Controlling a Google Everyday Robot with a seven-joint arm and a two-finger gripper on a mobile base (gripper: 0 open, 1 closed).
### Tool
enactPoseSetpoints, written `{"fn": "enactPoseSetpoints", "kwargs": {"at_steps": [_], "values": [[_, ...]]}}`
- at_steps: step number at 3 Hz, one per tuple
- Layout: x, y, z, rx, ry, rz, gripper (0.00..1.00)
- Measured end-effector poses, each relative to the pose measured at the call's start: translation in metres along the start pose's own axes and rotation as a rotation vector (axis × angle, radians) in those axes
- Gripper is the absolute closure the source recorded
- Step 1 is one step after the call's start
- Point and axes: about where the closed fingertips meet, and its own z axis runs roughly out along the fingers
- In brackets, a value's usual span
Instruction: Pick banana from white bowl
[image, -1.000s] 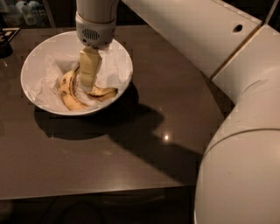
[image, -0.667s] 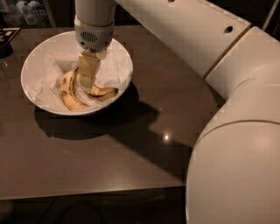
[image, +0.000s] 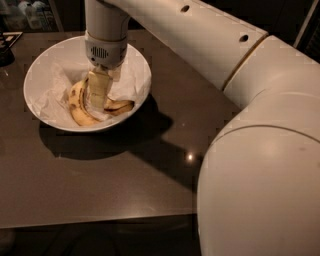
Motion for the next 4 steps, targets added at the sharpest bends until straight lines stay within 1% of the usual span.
{"fn": "enactPoseSetpoints", "kwargs": {"at_steps": [1,2,3,4], "values": [[0.002,-0.005,0.016,-0.036,0.020,0.043,0.35],[0.000,-0.009,0.032,-0.077,0.032,0.074,0.34],[-0.001,-0.010,0.041,-0.102,0.036,0.086,0.34],[0.003,-0.009,0.056,-0.130,0.055,0.100,0.54]]}}
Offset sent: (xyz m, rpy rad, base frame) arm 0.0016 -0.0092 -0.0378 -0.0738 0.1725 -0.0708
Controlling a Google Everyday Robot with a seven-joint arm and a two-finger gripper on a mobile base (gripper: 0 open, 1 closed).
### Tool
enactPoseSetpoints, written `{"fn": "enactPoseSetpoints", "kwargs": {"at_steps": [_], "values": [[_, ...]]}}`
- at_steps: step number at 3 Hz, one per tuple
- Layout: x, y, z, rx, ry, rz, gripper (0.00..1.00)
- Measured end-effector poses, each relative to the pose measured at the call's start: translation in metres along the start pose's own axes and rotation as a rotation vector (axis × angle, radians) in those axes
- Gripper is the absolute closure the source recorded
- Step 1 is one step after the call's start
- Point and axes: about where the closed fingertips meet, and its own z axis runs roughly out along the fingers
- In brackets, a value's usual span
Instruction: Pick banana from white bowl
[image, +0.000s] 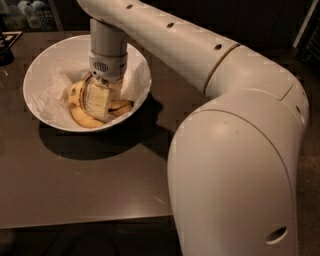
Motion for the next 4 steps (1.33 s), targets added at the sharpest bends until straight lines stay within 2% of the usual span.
{"fn": "enactPoseSetpoints", "kwargs": {"at_steps": [2,3,4], "values": [[0.000,0.000,-0.001,0.000,0.000,0.000,0.98],[-0.003,0.000,-0.004,-0.003,-0.049,-0.014,1.00],[0.004,0.010,-0.024,0.006,-0.126,-0.050,1.00]]}}
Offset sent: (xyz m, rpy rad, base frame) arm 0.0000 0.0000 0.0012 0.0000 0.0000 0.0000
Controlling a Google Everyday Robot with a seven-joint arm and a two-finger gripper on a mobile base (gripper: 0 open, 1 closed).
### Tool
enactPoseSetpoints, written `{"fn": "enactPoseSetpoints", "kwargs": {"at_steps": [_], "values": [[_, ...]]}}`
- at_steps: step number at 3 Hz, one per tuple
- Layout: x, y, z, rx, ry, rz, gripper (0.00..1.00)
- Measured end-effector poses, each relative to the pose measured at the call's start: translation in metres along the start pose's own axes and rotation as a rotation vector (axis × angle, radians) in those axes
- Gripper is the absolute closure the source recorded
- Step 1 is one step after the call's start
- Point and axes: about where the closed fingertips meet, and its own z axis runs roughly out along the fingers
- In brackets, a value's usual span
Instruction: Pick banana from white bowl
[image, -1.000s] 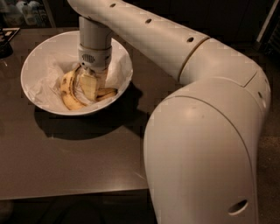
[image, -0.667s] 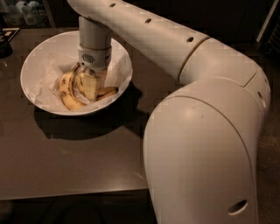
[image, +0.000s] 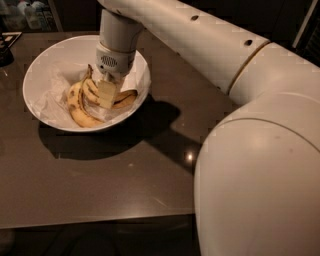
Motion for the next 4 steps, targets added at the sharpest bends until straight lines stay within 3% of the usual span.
{"fn": "enactPoseSetpoints", "kwargs": {"at_steps": [2,4], "values": [[0.005,0.023,-0.030,0.000,-0.066,-0.086,1.00],[0.035,0.065,-0.075,-0.014,-0.167,-0.241,1.00]]}}
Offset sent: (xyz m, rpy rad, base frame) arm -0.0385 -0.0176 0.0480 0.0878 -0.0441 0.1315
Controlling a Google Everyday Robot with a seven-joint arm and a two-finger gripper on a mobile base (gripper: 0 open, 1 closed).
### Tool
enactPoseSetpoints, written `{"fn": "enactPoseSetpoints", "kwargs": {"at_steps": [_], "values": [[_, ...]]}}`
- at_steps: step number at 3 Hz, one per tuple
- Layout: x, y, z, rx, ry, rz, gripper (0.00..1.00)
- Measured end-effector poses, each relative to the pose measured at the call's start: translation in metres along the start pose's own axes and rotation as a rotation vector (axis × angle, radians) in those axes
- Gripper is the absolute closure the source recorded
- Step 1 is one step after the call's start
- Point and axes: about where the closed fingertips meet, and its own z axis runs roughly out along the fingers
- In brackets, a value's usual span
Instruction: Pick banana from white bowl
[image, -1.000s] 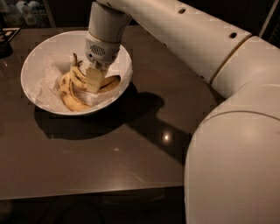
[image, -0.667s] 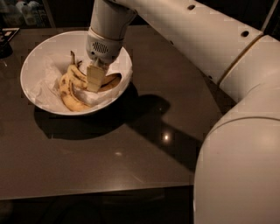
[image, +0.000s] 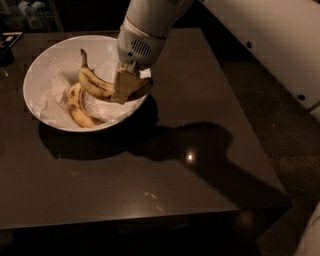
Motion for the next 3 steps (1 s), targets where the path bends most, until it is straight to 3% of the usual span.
{"fn": "enactPoseSetpoints", "kwargs": {"at_steps": [1,3], "values": [[0.021,0.021,-0.025,0.005,-0.054,-0.030,1.00],[0.064,0.051,-0.043,-0.011,-0.094,-0.005,1.00]]}}
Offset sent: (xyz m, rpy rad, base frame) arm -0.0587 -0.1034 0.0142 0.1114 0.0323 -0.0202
